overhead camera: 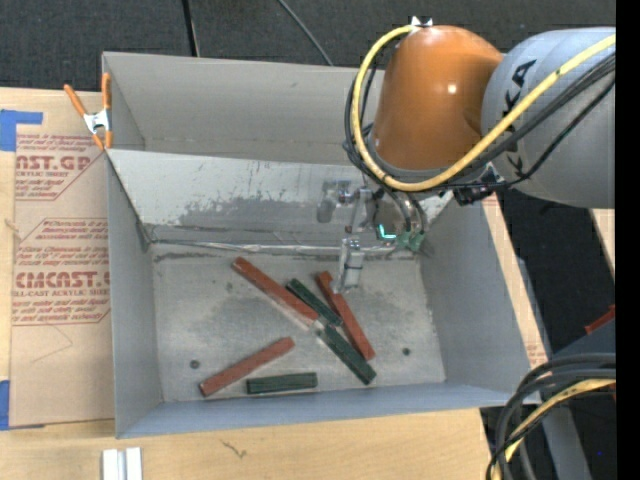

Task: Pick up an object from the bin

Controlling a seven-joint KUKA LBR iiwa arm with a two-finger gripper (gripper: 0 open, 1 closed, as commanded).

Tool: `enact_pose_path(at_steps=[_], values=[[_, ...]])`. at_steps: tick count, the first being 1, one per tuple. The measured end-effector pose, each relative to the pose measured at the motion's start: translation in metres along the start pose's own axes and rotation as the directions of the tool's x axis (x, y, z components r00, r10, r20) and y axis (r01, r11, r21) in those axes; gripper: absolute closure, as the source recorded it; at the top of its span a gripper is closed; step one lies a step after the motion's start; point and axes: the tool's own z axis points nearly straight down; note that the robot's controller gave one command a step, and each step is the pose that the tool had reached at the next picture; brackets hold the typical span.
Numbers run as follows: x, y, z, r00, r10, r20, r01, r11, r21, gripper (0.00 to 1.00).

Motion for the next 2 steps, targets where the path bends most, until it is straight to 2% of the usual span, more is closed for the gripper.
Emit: enact_pose_path(at_steps=[1, 2], values=[[-0.001, 0.000, -0.004, 1.000, 0.001, 0.007, -0.001, 1.000, -0.001, 0.00], [-0.022, 0.055, 0.079, 1.000, 0.016, 0.008, -0.016, 1.000, -0.002, 0.00]])
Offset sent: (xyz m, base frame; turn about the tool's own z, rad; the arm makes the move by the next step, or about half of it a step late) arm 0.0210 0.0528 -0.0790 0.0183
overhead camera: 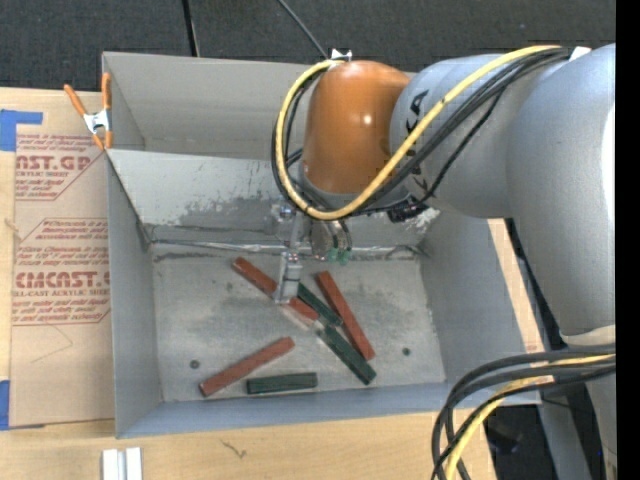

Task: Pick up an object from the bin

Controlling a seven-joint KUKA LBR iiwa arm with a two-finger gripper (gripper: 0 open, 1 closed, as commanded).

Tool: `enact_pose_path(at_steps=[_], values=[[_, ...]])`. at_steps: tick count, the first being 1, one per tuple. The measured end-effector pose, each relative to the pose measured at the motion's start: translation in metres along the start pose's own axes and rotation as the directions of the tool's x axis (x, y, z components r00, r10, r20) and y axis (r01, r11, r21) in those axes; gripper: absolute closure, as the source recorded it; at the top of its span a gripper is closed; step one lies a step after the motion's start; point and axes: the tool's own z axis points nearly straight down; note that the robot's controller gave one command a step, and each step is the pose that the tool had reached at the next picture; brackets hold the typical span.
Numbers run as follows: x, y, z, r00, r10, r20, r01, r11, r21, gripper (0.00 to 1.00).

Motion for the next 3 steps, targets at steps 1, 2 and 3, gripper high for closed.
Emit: enact_pose_path(at_steps=[1, 2, 3], values=[[0.001, -0.005, 0.010, 0.990, 0.139, -0.003, -0.139, 0.990, 0.002, 0.00], [0.005, -0.010, 0.020, 0.980, 0.199, -0.002, -0.199, 0.980, 0.002, 0.00], [0.004, -0.008, 0.091, 0.978, 0.208, -0.001, -0.208, 0.978, 0.003, 0.00]])
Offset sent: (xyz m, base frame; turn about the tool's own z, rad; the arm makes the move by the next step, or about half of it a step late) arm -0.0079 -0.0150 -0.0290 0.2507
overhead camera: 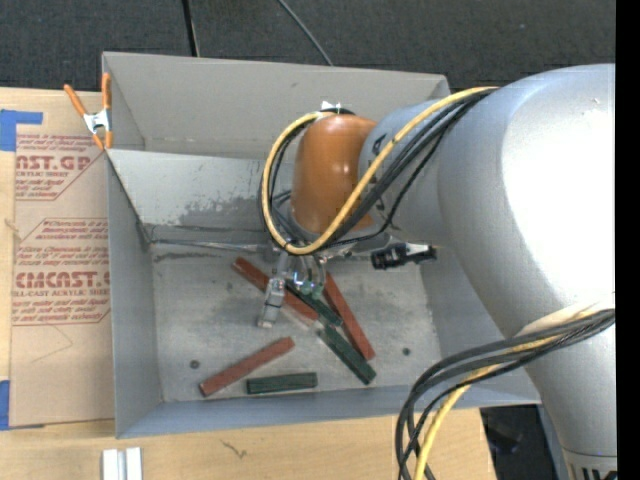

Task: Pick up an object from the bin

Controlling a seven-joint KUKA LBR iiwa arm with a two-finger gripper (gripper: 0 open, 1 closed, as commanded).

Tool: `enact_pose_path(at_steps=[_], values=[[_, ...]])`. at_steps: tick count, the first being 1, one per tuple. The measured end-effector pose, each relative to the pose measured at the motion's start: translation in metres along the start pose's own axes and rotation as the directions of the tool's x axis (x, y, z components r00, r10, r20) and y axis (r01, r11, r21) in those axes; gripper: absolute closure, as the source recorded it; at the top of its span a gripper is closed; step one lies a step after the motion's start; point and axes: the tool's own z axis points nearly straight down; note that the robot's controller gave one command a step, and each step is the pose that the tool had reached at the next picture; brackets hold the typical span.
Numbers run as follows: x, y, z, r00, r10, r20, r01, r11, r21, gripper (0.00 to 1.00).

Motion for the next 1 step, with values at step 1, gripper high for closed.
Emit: enact_pose_path(at_steps=[1], values=[[0.0105, -0.0008, -0.0012, 0.995, 0.096, -0.001, -0.096, 0.995, -0.001, 1.00]])
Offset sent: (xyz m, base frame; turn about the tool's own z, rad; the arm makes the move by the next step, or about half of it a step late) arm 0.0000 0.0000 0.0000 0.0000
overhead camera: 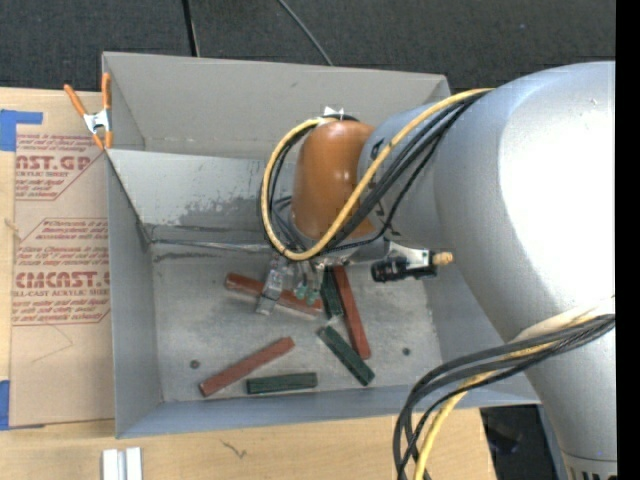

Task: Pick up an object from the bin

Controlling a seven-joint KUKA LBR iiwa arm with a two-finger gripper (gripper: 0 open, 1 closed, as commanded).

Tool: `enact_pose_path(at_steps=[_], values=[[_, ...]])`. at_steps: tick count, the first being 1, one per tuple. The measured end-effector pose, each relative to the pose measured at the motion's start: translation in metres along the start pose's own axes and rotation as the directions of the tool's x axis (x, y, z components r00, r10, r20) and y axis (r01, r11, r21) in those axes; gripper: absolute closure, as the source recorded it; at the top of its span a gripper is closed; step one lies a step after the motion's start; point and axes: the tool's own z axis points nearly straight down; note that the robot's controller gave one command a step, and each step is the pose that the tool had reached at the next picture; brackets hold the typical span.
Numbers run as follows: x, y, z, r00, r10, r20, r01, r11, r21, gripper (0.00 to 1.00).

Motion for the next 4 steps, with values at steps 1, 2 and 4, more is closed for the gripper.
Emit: enact_pose_path(at_steps=[1, 2, 4], values=[[0.0000, 0.0000, 0.0000, 1.000, 0.000, 0.000, 0.000, 1.000, 0.000, 1.00], [0.0000, 0.0000, -0.0003, 1.000, 0.000, 0.000, 0.000, 1.000, 0.000, 1.00], [0.0006, 0.0000, -0.0091, 1.000, 0.000, -0.002, 0.000, 1.000, 0.001, 1.00]])
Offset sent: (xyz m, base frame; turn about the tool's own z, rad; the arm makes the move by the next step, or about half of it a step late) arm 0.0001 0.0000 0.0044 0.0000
